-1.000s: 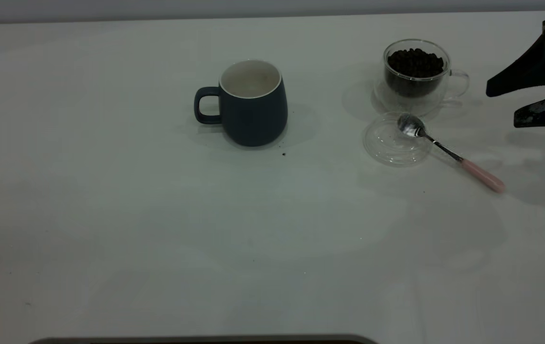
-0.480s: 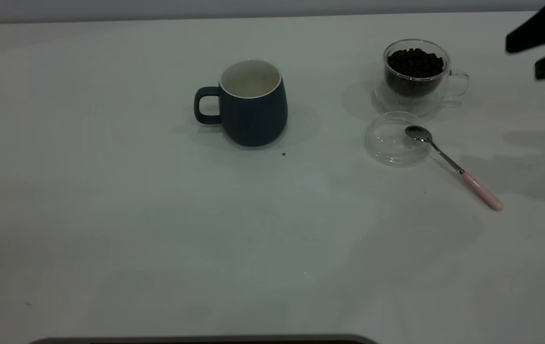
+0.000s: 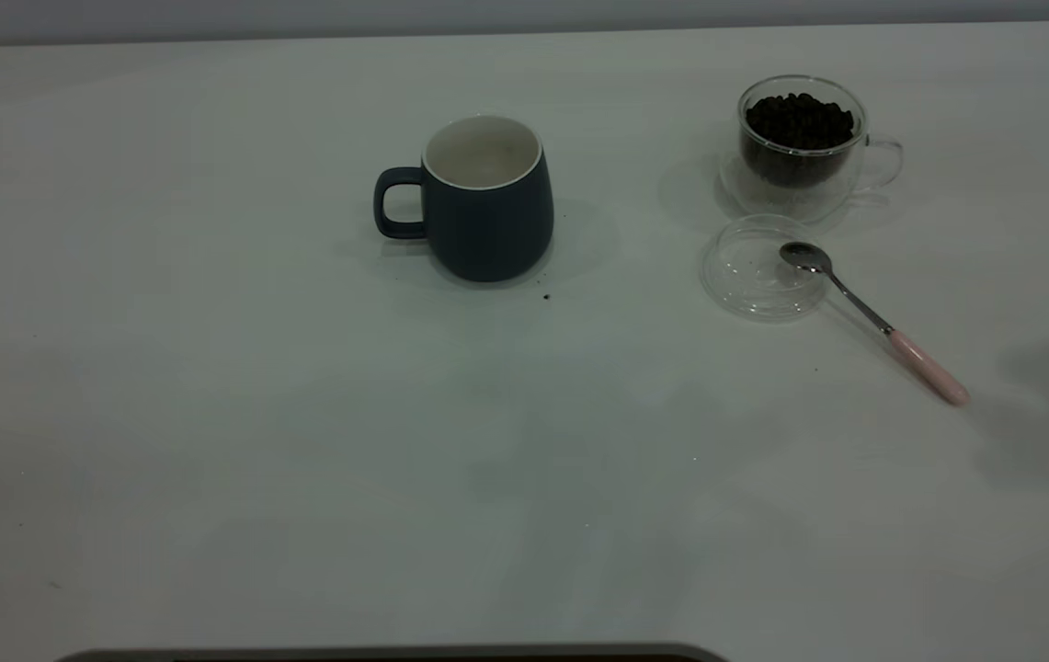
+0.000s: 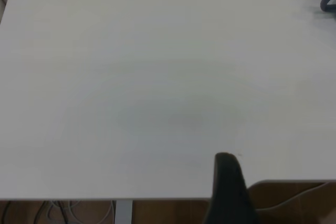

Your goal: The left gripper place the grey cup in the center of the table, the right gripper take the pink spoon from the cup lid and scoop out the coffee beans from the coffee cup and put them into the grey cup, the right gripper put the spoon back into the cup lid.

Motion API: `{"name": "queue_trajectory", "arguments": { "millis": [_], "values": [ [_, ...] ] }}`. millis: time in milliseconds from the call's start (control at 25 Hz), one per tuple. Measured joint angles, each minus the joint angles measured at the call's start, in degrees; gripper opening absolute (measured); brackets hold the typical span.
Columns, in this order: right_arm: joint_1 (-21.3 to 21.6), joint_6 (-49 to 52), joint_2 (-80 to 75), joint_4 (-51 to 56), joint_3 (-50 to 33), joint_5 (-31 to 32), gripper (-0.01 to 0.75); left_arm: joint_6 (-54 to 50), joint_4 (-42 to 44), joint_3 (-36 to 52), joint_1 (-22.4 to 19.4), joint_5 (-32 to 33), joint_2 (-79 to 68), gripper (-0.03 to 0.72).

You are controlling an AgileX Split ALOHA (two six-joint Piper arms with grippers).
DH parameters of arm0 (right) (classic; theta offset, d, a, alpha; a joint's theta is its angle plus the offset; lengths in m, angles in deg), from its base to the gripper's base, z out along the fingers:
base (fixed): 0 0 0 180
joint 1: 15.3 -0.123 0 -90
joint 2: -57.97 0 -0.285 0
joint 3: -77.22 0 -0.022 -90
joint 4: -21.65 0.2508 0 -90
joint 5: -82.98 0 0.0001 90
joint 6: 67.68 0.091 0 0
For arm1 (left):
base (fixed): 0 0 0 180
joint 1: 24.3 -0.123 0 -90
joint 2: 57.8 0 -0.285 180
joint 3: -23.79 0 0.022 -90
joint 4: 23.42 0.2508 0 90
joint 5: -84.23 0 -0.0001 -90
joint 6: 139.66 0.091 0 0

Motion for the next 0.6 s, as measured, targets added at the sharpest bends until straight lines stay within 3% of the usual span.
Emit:
{"name": "queue_trajectory", "arguments": {
  "millis": [240,520,600],
  "values": [
    [0.0,14.0,19.5,-18.3,-0.7,11.1,0.596,0.1,0.0,0.0,0.0,0.0,0.0,0.567],
    [-0.2,19.4,41.1,-21.7,-11.7,14.1,0.596,0.1,0.0,0.0,0.0,0.0,0.0,0.567],
    [-2.1,20.2,46.9,-22.6,-14.5,14.7,0.596,0.1,0.0,0.0,0.0,0.0,0.0,0.567]
  ]
}}
